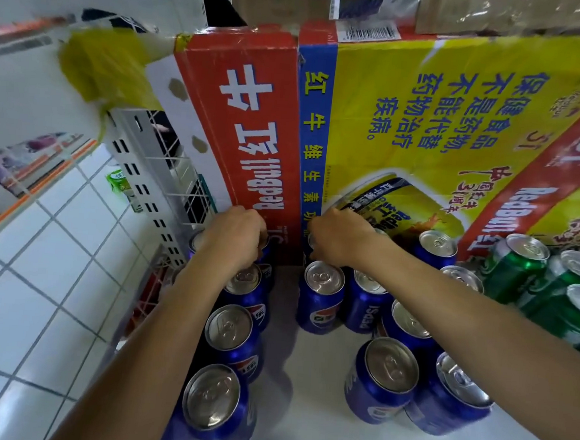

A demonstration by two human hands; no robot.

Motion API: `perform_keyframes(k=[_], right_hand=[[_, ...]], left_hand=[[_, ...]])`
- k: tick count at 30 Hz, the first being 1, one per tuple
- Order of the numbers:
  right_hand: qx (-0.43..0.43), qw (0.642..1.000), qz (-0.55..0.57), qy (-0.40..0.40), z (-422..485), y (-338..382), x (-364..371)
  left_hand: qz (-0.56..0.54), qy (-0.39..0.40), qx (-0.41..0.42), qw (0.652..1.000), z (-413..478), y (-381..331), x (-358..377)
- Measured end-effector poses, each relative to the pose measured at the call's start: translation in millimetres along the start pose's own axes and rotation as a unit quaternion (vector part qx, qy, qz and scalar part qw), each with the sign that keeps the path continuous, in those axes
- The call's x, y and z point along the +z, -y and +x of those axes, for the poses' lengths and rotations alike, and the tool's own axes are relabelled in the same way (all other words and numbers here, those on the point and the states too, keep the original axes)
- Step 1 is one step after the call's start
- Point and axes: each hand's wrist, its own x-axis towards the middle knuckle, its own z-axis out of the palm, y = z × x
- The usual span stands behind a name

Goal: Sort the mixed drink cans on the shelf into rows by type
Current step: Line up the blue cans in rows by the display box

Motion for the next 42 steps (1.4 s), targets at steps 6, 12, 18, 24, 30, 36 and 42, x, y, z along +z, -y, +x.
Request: perform_keyframes(k=[6,12,18,24,30,36,42], right_hand=[[-0.002,1.0,-0.006,0.001,-0.9,0.1,-2.5],[0.0,1.0,0.005,-0.012,0.4,-0.9,-0.4],[0.01,1.0,0.005,-0.023,-0.5,-1.1,1.0],[0.033,0.998,0.036,-0.039,-2.4,-4.5,1.2],[-0.006,0.991,0.087,-0.098,-0.8,7.5,2.6],[-0.038,0.992,0.093,-0.073,4.0,23.8,2.6],[-0.047,0.993,0.101,-0.03,4.3,19.6,-0.6]], left_hand=[[-0.025,-0.002,-0.005,1.0,-1.9,4.4,1.6],[-0.029,-0.004,-0.01,1.0,-1.4,5.1,3.3],[-0.04,-0.019,-0.007,0.999,-2.7,5.0,5.2],[-0.057,-0.003,-0.022,0.998,0.0,3.9,1.3],[-0.052,-0.015,-0.035,0.998,3.5,3.9,2.9],[-0.066,-0.003,-0.046,0.997,4.3,6.8,6.1],[-0.092,0.0,-0.057,0.994,1.2,6.3,2.7]])
